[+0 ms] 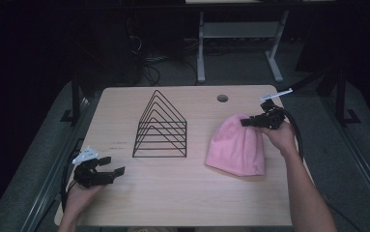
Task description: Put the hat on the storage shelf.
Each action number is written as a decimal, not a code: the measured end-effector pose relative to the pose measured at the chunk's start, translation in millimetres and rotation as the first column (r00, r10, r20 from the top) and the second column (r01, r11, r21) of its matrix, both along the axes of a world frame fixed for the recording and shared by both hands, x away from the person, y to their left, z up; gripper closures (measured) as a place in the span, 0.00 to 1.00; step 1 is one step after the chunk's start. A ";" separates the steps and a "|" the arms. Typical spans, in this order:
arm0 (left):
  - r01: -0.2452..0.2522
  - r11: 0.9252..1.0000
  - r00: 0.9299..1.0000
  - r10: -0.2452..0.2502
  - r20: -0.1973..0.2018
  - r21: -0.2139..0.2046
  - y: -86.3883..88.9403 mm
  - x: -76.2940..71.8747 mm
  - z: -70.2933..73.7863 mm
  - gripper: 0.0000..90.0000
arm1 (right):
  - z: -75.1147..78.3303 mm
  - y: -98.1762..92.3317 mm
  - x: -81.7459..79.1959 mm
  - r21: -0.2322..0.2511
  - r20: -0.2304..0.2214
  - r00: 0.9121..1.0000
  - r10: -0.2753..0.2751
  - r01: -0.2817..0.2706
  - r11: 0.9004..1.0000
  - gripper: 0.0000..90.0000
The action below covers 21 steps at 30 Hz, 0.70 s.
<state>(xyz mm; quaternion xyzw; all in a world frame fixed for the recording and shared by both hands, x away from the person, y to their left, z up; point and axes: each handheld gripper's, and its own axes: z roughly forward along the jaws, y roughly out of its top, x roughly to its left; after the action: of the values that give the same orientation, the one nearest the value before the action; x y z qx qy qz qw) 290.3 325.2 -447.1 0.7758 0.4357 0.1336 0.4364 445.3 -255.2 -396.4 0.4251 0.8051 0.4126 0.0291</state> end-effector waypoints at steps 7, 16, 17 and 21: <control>0.004 1.000 1.000 -0.004 0.000 -0.002 -1.0 -1.3 0.4 0.22 | 21.0 1.4 -17.7 0.007 0.054 0.998 0.012 -0.013 1.000 0.84; 0.015 1.000 1.000 -0.015 0.006 0.001 -1.6 -3.6 3.0 0.22 | 46.9 -0.1 -39.7 -0.002 0.140 0.990 0.023 -0.023 1.000 0.84; 0.012 1.000 1.000 -0.012 0.005 -0.003 -2.0 -4.2 3.1 0.22 | 50.2 -0.7 -41.9 -0.004 0.150 0.988 0.022 -0.021 1.000 0.84; 0.021 1.000 1.000 -0.021 0.003 0.010 -2.1 -7.2 3.5 0.22 | 64.5 -4.8 -50.8 -0.015 0.187 0.982 0.018 -0.015 1.000 0.84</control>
<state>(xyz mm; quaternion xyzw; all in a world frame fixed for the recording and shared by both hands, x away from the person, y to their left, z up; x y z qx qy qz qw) 283.1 323.1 -443.6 0.7824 0.4263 0.1325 0.4343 394.4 -260.0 -331.9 0.3775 0.8051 0.4454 0.1042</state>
